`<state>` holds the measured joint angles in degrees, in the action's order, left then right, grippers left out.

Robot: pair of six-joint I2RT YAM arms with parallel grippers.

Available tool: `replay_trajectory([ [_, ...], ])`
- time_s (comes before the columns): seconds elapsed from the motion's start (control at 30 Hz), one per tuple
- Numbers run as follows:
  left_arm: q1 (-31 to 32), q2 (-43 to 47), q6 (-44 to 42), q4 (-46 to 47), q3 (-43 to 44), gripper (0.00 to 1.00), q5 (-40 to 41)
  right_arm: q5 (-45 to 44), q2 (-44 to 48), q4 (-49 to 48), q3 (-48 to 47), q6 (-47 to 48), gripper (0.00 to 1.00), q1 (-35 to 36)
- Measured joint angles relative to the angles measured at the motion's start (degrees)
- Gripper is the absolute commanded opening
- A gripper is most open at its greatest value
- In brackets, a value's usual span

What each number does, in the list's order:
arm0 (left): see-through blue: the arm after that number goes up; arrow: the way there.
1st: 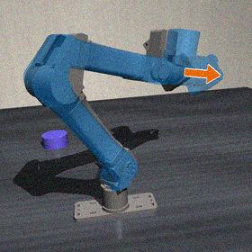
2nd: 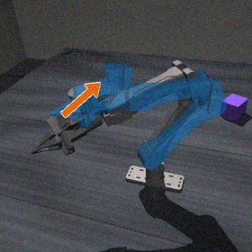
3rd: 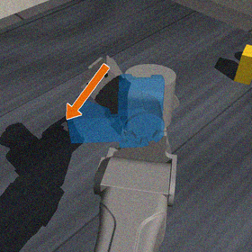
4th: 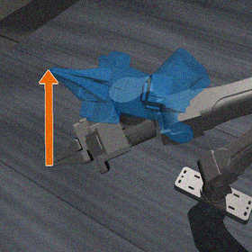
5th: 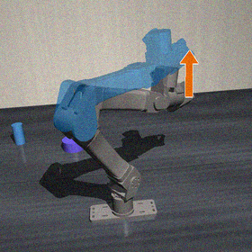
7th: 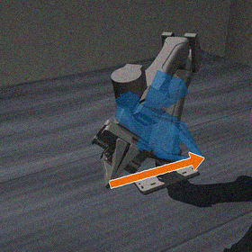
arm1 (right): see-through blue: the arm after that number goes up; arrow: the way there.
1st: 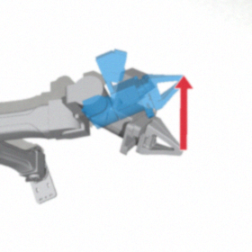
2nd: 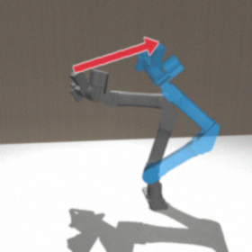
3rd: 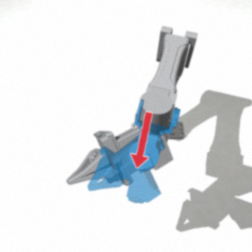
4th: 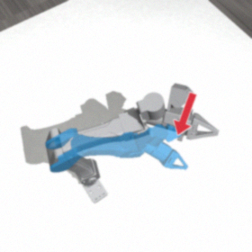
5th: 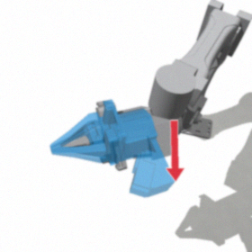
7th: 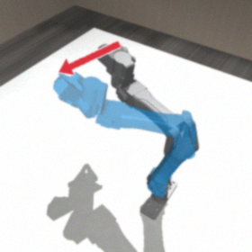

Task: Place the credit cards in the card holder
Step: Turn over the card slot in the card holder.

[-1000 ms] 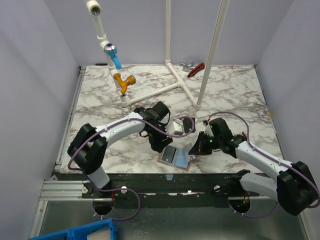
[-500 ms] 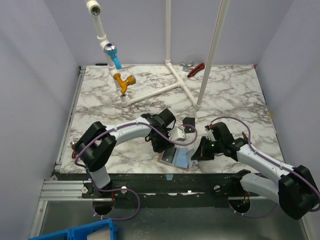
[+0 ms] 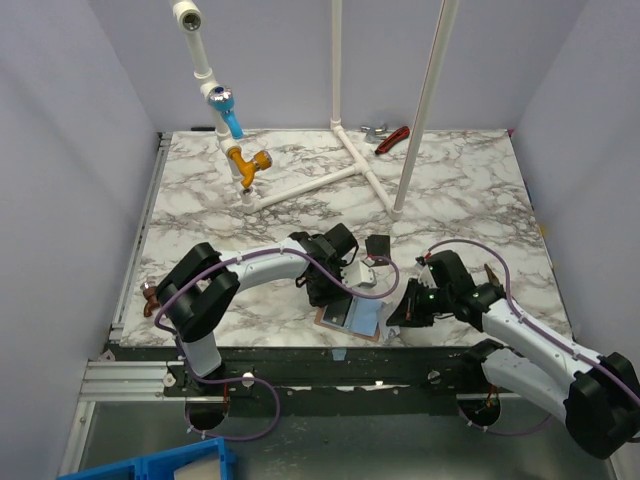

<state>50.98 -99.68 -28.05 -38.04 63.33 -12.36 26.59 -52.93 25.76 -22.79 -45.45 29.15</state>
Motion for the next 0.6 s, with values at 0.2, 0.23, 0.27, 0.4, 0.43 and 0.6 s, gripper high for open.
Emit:
replay_trajectory([
  [0.2,0.0,0.0,0.0,0.3,0.0,0.46,0.4,0.0,0.1,1.0,0.2,0.0,0.01,0.0],
  [0.23,0.0,0.0,0.0,0.2,0.0,0.46,0.4,0.0,0.2,1.0,0.2,0.0,0.01,0.0],
  [0.27,0.0,0.0,0.0,0.2,0.0,0.46,0.4,0.0,0.4,1.0,0.2,0.0,0.01,0.0],
  [0.4,0.0,0.0,0.0,0.3,0.0,0.46,0.6,0.0,0.9,1.3,0.2,0.0,0.01,0.0],
  [0.43,0.0,0.0,0.0,0.2,0.0,0.46,0.6,0.0,1.0,1.5,0.2,0.0,0.01,0.0],
  [0.6,0.0,0.0,0.0,0.3,0.0,0.46,1.0,0.0,2.0,2.6,0.3,0.0,0.01,0.0],
])
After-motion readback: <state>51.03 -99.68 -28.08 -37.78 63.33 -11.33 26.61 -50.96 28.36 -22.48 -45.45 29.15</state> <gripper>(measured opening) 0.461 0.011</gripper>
